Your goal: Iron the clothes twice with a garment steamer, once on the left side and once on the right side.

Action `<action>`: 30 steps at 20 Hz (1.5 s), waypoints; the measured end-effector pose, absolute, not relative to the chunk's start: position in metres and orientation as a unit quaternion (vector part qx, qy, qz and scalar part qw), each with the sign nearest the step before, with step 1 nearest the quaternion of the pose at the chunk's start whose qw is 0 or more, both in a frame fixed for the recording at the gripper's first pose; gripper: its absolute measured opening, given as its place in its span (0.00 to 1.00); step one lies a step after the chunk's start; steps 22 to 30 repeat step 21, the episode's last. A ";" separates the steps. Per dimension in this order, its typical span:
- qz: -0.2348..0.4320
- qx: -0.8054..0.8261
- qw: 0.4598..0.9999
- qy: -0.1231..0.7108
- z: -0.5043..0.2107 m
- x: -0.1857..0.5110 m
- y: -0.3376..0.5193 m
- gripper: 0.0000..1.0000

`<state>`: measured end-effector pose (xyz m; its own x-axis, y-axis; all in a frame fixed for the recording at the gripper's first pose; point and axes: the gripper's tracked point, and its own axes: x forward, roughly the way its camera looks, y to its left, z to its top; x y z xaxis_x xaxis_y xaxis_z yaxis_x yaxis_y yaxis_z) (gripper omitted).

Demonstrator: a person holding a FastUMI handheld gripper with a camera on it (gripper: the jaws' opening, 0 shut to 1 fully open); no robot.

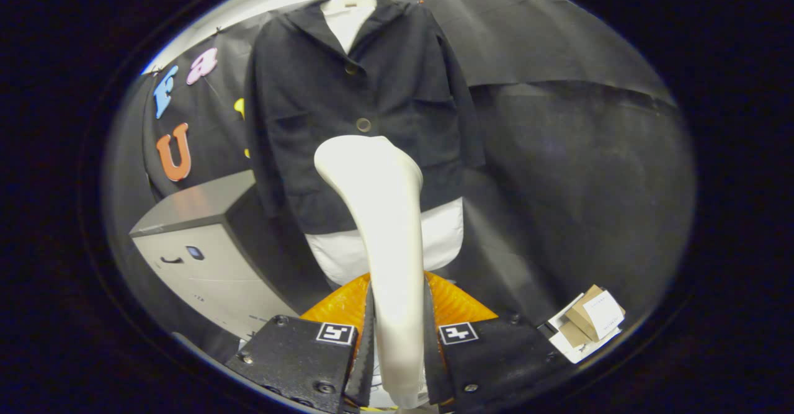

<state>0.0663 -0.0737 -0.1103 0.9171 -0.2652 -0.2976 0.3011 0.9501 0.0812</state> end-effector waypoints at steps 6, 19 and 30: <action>-0.123 0.042 0.989 0.071 -0.043 -0.011 -0.007 0.37; -0.046 0.026 0.999 -0.013 0.059 -0.116 0.078 0.36; -0.031 0.025 0.999 -0.027 0.071 -0.122 0.077 0.36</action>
